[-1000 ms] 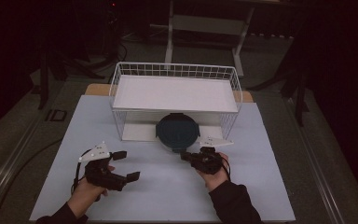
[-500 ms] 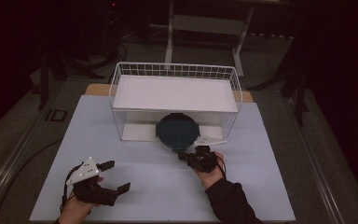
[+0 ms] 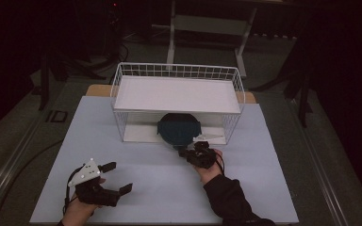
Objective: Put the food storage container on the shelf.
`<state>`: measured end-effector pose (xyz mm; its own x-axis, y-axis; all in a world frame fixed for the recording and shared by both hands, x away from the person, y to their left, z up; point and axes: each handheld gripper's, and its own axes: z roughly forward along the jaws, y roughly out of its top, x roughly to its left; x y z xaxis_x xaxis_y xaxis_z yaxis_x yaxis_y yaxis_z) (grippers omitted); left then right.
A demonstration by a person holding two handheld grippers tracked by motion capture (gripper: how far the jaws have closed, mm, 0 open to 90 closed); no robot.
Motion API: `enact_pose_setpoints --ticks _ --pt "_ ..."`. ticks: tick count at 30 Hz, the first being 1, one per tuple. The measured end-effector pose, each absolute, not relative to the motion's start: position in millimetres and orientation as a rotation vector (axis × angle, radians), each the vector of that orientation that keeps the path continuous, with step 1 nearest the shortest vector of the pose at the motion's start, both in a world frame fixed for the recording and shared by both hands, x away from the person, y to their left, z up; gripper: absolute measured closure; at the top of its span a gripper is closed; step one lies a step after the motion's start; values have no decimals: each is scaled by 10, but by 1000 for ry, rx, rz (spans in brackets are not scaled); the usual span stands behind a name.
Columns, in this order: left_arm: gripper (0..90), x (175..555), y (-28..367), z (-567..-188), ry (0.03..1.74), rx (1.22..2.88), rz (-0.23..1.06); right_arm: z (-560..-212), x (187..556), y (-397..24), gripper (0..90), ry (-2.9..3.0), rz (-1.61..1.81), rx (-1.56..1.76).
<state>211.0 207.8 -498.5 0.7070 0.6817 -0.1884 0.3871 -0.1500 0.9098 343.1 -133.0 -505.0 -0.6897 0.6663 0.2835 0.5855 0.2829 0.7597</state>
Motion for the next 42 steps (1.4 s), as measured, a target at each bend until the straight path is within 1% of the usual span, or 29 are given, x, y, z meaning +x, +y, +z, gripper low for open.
enact_pose_setpoints --ticks 13,26,37,40,41,42 --pt "7 2113 2079 -4988 846 1765 303 -5078 3650 -1232 900 2399 1378 1227" --pt "8 2111 2075 -4984 837 1763 294 -5082 3805 -1230 900 2358 1397 1277" --pt "8 2104 2069 -4976 831 1760 292 -5092 3788 -1205 896 2353 1434 1285" --pt "7 2097 2067 -4969 829 1754 293 -5059 3668 -1176 806 2377 1441 1212" --pt "7 2097 2066 -4968 830 1754 293 -5044 3630 -1174 762 2378 1447 1193" --pt "7 2098 2065 -4968 828 1754 294 -5024 3591 -1177 695 2379 1459 1188"
